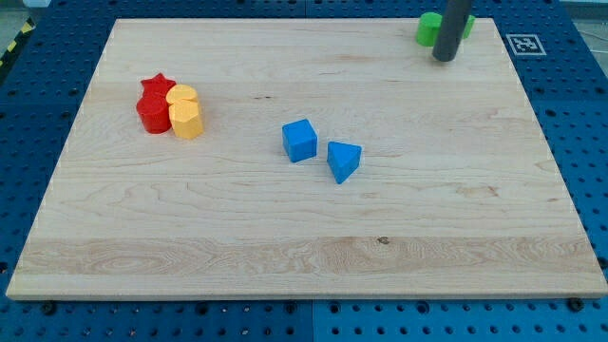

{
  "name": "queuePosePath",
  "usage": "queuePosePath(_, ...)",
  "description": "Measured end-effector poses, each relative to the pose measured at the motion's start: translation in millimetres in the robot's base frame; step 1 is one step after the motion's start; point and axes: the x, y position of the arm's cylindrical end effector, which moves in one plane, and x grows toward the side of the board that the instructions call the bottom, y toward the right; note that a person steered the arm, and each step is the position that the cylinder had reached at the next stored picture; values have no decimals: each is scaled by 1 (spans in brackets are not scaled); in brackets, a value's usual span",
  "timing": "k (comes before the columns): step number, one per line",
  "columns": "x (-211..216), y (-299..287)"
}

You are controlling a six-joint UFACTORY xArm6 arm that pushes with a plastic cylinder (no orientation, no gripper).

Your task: Move the arm towards the right center of the board

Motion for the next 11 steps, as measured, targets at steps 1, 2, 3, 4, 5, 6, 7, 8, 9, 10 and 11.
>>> queuePosePath(1,7,9)
queuePosePath(2,9,9)
queuePosePath(3,33,9)
queuePosePath(4,36,9)
queuePosePath(5,36,9)
queuePosePath(6,37,9)
queuePosePath(7,40,9)
queuePosePath(8,67,10)
queuePosePath(9,88,8)
queuePosePath(10,93,-3)
queuePosePath(11,96,-43)
